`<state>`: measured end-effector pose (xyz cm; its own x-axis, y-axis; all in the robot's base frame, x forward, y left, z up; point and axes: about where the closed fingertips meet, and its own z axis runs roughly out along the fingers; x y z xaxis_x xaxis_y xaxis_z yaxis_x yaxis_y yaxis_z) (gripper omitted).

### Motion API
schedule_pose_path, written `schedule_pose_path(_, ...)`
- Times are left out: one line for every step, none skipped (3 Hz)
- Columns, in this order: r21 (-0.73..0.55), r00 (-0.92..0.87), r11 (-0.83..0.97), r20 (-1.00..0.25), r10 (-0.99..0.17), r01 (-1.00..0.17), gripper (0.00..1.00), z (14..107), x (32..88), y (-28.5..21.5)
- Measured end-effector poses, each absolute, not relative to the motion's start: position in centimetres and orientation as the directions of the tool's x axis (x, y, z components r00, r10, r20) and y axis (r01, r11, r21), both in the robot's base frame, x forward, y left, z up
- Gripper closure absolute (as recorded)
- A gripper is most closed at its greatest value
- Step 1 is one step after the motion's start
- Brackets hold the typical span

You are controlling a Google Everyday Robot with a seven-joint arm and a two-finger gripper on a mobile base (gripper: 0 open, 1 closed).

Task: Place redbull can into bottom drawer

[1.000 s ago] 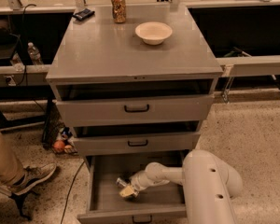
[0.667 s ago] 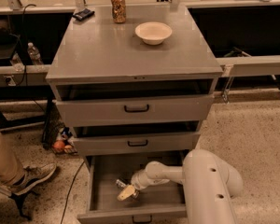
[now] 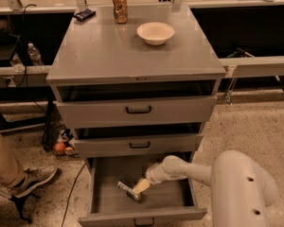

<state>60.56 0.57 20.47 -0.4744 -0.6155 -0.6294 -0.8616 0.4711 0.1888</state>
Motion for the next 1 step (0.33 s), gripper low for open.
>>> schedule_pose_path(0.171, -0.477, 0.49, -0.632, -0.611, -0.855, 0.0, 23.44, 61.2, -3.24)
